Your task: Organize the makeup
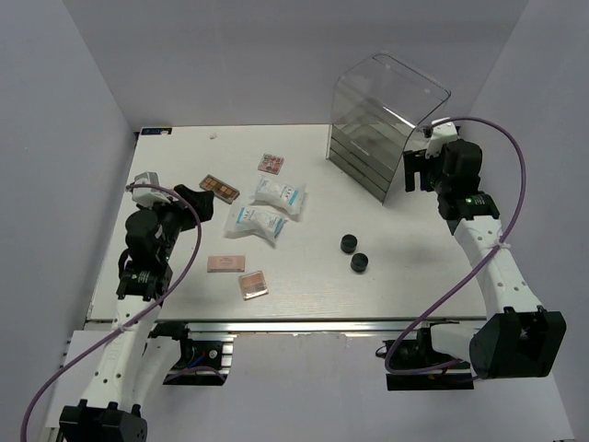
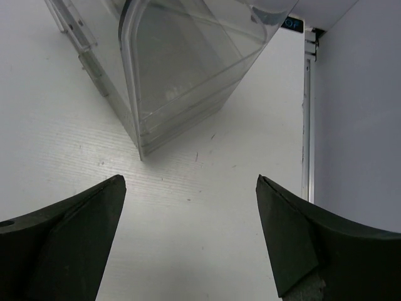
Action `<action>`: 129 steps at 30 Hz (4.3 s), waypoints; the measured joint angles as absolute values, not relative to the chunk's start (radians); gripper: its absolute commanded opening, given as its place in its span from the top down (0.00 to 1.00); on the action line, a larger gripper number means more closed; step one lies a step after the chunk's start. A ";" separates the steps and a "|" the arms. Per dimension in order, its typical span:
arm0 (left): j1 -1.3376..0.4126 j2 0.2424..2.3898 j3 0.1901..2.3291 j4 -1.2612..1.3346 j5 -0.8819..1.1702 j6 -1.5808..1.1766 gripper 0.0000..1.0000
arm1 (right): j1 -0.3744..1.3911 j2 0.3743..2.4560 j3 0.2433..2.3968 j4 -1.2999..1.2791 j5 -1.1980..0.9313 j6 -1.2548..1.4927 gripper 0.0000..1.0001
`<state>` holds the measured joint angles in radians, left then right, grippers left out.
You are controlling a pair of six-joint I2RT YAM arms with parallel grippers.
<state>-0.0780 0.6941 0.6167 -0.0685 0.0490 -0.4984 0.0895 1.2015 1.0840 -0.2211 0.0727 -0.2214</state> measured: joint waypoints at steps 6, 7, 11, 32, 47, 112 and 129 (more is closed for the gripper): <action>-0.078 0.768 0.618 -0.034 0.151 -0.553 0.06 | 0.089 1.205 1.084 -0.268 0.067 -0.233 0.11; -0.078 0.784 0.618 -0.019 0.171 -0.569 0.13 | 0.089 1.205 1.084 -0.271 0.059 -0.243 0.11; -0.138 0.916 0.643 0.066 0.221 -0.650 0.69 | 0.087 1.194 1.083 -0.318 -0.077 -0.364 0.11; -0.515 2.021 1.367 0.529 0.267 -1.125 0.40 | 0.096 1.061 1.028 -0.318 -0.615 -0.409 0.63; -0.562 2.403 1.707 0.655 0.296 -1.295 0.46 | 0.079 1.092 1.028 -0.019 -0.641 -0.051 0.58; -0.624 2.571 1.855 0.914 0.167 -1.415 0.51 | 0.060 1.075 0.976 0.010 -0.655 -0.071 0.54; -0.624 2.597 1.955 0.761 0.163 -1.384 0.77 | 0.059 1.072 0.971 0.014 -0.650 -0.079 0.54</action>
<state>-0.6239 2.5969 1.9553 0.7609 0.1635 -1.3842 0.0589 1.0721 0.9710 0.0139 -0.6502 -0.0788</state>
